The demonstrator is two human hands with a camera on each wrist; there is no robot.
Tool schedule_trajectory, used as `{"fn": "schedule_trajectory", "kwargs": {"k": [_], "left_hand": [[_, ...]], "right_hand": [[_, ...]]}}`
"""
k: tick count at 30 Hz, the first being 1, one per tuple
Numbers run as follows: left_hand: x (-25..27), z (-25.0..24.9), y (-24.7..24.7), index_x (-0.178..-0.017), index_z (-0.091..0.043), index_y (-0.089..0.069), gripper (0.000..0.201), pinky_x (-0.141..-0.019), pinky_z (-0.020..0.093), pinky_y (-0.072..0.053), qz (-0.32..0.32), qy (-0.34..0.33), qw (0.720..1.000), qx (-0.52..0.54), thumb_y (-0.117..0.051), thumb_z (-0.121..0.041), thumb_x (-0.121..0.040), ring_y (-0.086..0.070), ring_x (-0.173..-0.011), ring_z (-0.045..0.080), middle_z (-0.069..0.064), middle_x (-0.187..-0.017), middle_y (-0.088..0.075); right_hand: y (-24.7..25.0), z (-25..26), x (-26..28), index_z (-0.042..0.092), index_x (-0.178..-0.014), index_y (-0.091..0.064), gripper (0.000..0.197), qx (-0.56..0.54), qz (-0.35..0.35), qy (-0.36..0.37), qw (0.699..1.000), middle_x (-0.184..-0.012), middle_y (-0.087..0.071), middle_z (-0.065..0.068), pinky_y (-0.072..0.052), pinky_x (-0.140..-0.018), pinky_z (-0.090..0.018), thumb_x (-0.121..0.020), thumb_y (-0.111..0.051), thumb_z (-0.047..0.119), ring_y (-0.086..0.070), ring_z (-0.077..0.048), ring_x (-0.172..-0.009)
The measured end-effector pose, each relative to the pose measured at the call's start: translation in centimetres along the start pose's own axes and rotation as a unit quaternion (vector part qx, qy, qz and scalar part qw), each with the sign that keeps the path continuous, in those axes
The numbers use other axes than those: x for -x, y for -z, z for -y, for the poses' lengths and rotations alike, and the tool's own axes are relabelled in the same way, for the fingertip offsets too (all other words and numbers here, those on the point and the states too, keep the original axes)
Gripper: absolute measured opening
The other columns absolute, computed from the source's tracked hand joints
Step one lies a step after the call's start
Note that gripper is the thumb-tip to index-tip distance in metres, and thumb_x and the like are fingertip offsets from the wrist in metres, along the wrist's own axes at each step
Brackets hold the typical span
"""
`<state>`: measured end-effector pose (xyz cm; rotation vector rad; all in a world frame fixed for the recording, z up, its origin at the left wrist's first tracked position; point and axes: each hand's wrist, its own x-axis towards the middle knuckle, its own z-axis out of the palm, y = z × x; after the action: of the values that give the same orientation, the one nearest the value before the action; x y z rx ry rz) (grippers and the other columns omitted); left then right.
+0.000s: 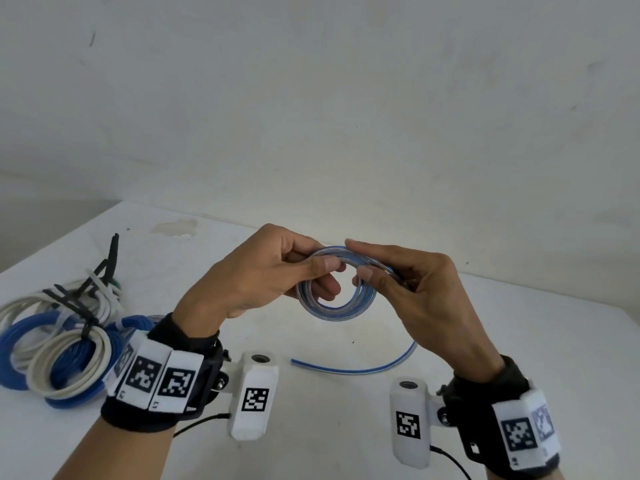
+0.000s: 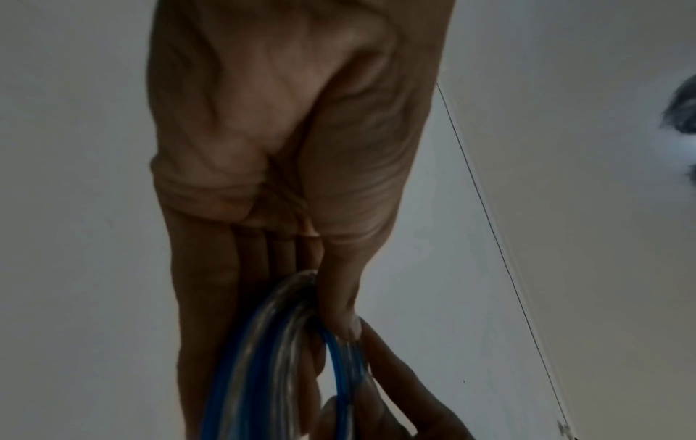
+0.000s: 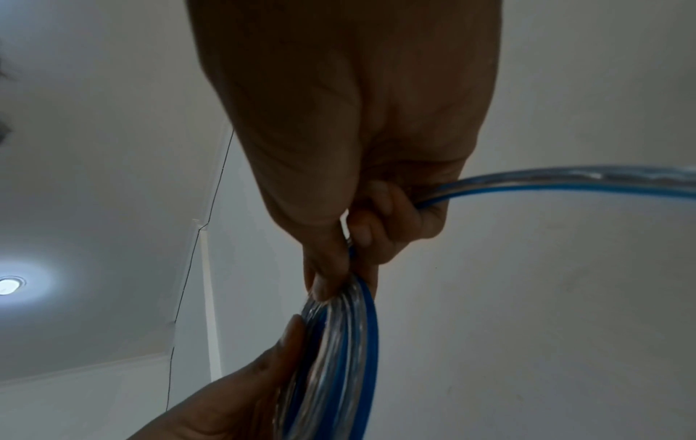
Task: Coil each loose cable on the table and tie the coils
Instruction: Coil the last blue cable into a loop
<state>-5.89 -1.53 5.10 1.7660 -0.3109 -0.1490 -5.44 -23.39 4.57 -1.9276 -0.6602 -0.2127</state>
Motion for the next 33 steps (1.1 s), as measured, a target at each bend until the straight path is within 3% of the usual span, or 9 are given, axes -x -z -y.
{"fn": "schedule_trajectory", "kwargs": {"k": [3, 6, 8, 11, 15, 20, 27, 30, 33], "left_hand": [[0.1, 0.0, 0.3, -0.1, -0.011, -0.078, 0.018, -0.075, 0.031, -0.062, -0.006, 0.017, 1.0, -0.009, -0.07, -0.025, -0.091, -0.077, -0.084, 0.022, 0.008, -0.088, -0.079], [0.2, -0.1, 0.5, -0.099, -0.01, -0.077, 0.015, -0.078, 0.033, -0.063, 0.006, 0.025, 1.0, -0.008, -0.076, -0.019, -0.087, -0.077, -0.085, 0.026, 0.01, -0.088, -0.079], [0.1, 0.0, 0.5, -0.099, -0.01, -0.077, 0.016, -0.074, 0.032, -0.062, -0.006, 0.017, 1.0, -0.004, -0.076, -0.018, -0.086, -0.077, -0.082, 0.024, 0.01, -0.086, -0.079], [-0.1, 0.1, 0.5, -0.097, -0.008, -0.078, 0.022, -0.071, 0.032, -0.063, -0.032, 0.006, 0.999, 0.02, -0.076, -0.023, -0.081, -0.076, -0.077, 0.021, 0.011, -0.084, -0.078], [-0.2, 0.2, 0.4, -0.099, -0.005, -0.077, 0.029, -0.064, 0.028, -0.061, -0.043, -0.001, 0.997, 0.059, -0.075, -0.025, -0.078, -0.075, -0.075, 0.019, 0.014, -0.085, -0.078], [-0.5, 0.2, -0.2, -0.103, -0.005, -0.075, 0.032, -0.072, 0.028, -0.061, -0.047, -0.006, 0.993, 0.108, -0.077, -0.02, -0.075, -0.076, -0.082, 0.022, 0.017, -0.093, -0.078], [-0.6, 0.5, -0.3, -0.102, -0.006, -0.075, 0.031, -0.074, 0.03, -0.062, -0.085, -0.011, 0.988, 0.126, -0.079, -0.016, -0.073, -0.076, -0.082, 0.022, 0.017, -0.092, -0.078], [-0.6, 0.6, -0.4, -0.104, -0.007, -0.076, 0.025, -0.073, 0.029, -0.062, -0.108, -0.02, 0.985, 0.131, -0.079, -0.01, -0.08, -0.076, -0.081, 0.02, 0.015, -0.09, -0.078], [-0.8, 0.5, -0.8, -0.108, -0.006, -0.075, 0.023, -0.071, 0.025, -0.06, -0.119, -0.027, 0.982, 0.144, -0.076, -0.007, -0.084, -0.076, -0.082, 0.019, 0.015, -0.092, -0.078]], "right_hand": [[-0.1, -0.2, 0.0, 0.037, -0.117, -0.073, 0.031, 0.006, -0.011, -0.006, 1.0, -0.092, -0.078, 0.013, -0.056, -0.074, -0.044, -0.095, -0.069, 0.015, -0.073, -0.021, -0.081], [-0.1, -0.4, -0.1, 0.038, -0.117, -0.073, 0.031, 0.0, -0.025, -0.01, 1.0, -0.088, -0.078, 0.01, -0.054, -0.074, -0.051, -0.096, -0.069, 0.015, -0.069, -0.035, -0.08], [-0.1, -0.4, -0.1, 0.036, -0.118, -0.073, 0.03, -0.011, -0.031, -0.012, 0.999, -0.089, -0.078, 0.011, -0.056, -0.077, -0.047, -0.095, -0.069, 0.016, -0.073, -0.022, -0.085], [0.0, -0.3, -0.1, 0.042, -0.126, -0.068, 0.038, -0.013, -0.004, -0.021, 1.0, -0.088, -0.077, 0.011, -0.056, -0.077, -0.03, -0.091, -0.073, 0.028, -0.065, -0.005, -0.081], [0.2, -0.4, -0.1, 0.045, -0.128, -0.065, 0.046, -0.034, 0.007, -0.017, 0.999, -0.074, -0.068, -0.011, -0.046, -0.064, -0.022, -0.09, -0.075, 0.022, -0.051, -0.01, -0.062], [0.1, -0.5, -0.3, 0.032, -0.129, -0.067, 0.042, -0.069, -0.061, -0.001, 0.996, -0.071, -0.072, -0.006, -0.043, -0.058, -0.013, -0.091, -0.073, 0.014, -0.052, -0.006, -0.058], [-0.6, -0.8, -0.4, 0.039, -0.136, -0.06, 0.05, -0.056, -0.069, -0.017, 0.996, -0.084, -0.075, 0.003, -0.054, -0.058, -0.023, -0.092, -0.074, 0.019, -0.061, -0.008, -0.07], [-0.8, -0.8, -0.4, 0.037, -0.141, -0.056, 0.063, -0.126, -0.042, -0.038, 0.99, -0.083, -0.074, -0.01, -0.061, -0.064, -0.031, -0.089, -0.076, 0.009, -0.066, -0.017, -0.072], [-1.1, -0.7, -0.4, 0.034, -0.138, -0.058, 0.06, -0.173, -0.083, -0.034, 0.981, -0.081, -0.071, -0.02, -0.06, -0.069, -0.029, -0.089, -0.074, 0.003, -0.067, -0.017, -0.071]]}}
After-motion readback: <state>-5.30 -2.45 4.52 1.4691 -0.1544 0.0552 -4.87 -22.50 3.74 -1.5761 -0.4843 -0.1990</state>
